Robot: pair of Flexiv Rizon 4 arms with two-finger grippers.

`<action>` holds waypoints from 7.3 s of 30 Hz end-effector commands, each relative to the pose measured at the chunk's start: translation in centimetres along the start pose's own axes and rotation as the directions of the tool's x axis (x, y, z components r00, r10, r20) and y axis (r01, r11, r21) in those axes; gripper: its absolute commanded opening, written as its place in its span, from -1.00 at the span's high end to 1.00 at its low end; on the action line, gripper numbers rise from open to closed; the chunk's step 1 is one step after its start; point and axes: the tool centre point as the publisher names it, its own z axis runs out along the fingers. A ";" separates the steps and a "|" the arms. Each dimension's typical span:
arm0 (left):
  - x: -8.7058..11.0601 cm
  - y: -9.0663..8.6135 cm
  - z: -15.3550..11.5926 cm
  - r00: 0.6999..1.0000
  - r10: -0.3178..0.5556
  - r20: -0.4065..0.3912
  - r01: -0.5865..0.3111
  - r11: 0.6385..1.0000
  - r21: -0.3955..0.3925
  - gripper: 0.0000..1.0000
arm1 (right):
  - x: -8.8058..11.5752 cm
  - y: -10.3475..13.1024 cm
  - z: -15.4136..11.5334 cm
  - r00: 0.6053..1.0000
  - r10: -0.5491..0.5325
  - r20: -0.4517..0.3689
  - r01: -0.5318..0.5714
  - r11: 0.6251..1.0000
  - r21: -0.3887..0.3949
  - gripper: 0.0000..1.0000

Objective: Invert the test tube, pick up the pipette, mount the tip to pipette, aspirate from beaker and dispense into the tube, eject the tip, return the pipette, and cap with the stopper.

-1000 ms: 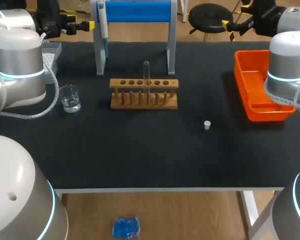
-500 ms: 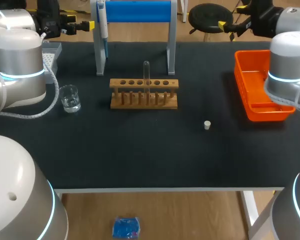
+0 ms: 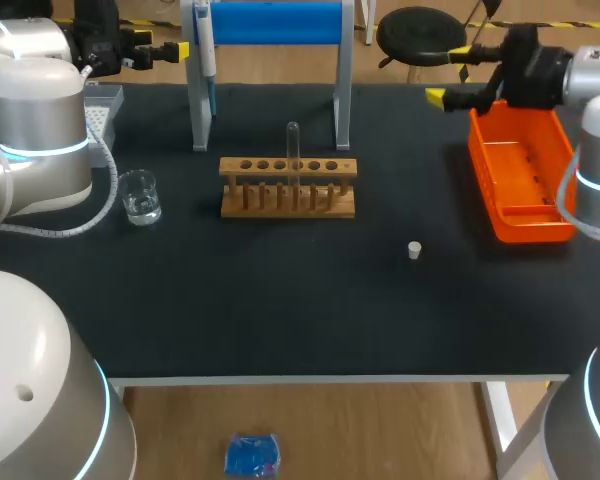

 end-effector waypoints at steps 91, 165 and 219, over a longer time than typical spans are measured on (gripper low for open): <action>16.2 9.8 -2.5 0.938 0.280 -0.204 -0.290 0.957 -0.018 -1.00 | 15.2 -1.9 1.0 0.865 -0.081 -0.495 -0.008 0.984 -0.176 -1.00; 16.1 11.7 -2.6 0.939 0.271 -0.211 -0.287 0.956 -0.051 -1.00 | 15.6 0.4 16.9 0.753 -0.121 -0.647 -0.112 0.945 -0.307 -1.00; 16.1 11.7 -2.6 0.939 0.271 -0.211 -0.287 0.956 -0.051 -1.00 | 17.4 0.0 19.0 0.764 -0.028 -0.644 -0.183 0.948 -0.259 1.00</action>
